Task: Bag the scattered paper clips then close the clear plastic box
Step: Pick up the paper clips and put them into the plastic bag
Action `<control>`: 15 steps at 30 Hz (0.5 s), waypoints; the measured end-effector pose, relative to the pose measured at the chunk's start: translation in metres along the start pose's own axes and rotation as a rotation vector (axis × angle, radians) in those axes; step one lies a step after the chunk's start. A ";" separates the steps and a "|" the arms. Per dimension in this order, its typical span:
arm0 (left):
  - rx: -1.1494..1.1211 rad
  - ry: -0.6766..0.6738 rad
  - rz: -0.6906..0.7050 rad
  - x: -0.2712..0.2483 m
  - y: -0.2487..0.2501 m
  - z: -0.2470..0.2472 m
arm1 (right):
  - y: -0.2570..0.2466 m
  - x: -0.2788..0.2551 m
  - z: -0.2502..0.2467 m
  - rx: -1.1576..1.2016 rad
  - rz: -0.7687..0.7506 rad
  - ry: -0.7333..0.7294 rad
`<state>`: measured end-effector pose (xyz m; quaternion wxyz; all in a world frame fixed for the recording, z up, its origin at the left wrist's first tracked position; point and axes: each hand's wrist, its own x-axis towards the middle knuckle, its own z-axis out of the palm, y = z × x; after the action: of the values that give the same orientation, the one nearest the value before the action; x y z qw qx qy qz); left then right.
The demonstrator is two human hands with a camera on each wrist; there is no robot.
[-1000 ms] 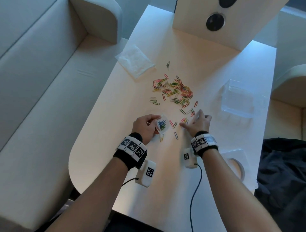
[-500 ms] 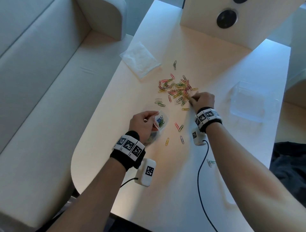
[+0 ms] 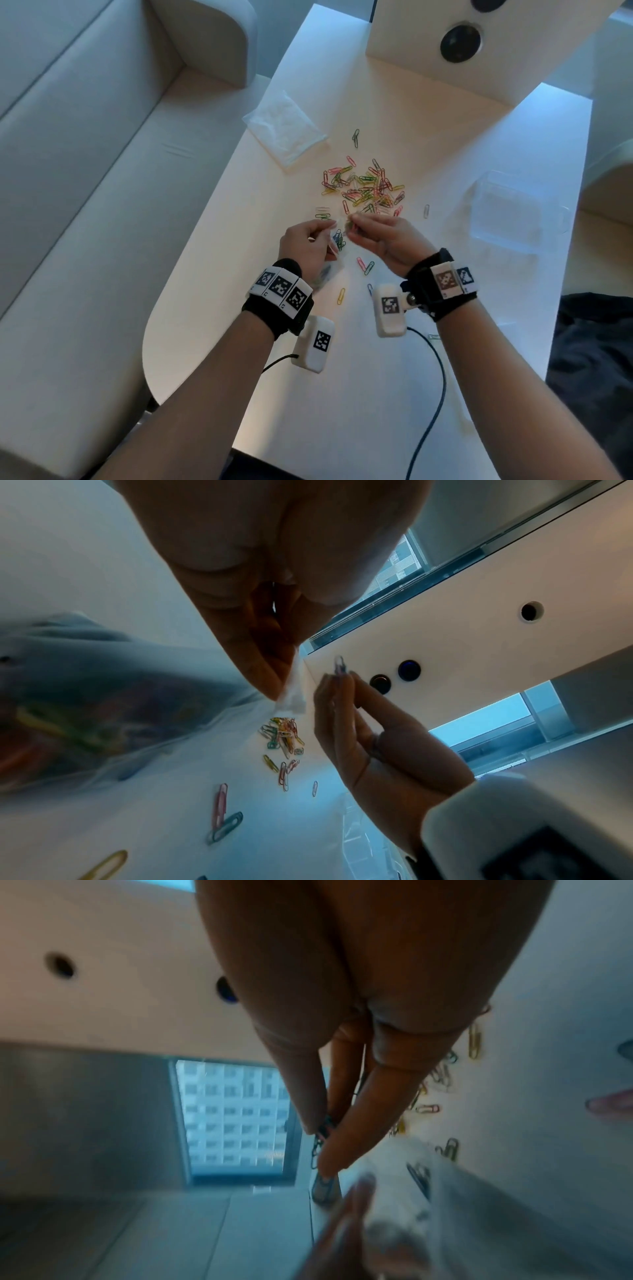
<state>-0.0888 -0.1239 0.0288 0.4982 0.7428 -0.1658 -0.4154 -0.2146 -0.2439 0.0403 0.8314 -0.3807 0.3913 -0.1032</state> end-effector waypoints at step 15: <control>0.001 -0.009 0.068 0.003 -0.006 -0.024 | -0.038 0.017 0.045 -1.372 -0.297 -0.123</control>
<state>-0.0695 -0.1085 0.0260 0.5108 0.7351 -0.1938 -0.4014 -0.1653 -0.2531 0.0759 0.4013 -0.8737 0.2641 0.0764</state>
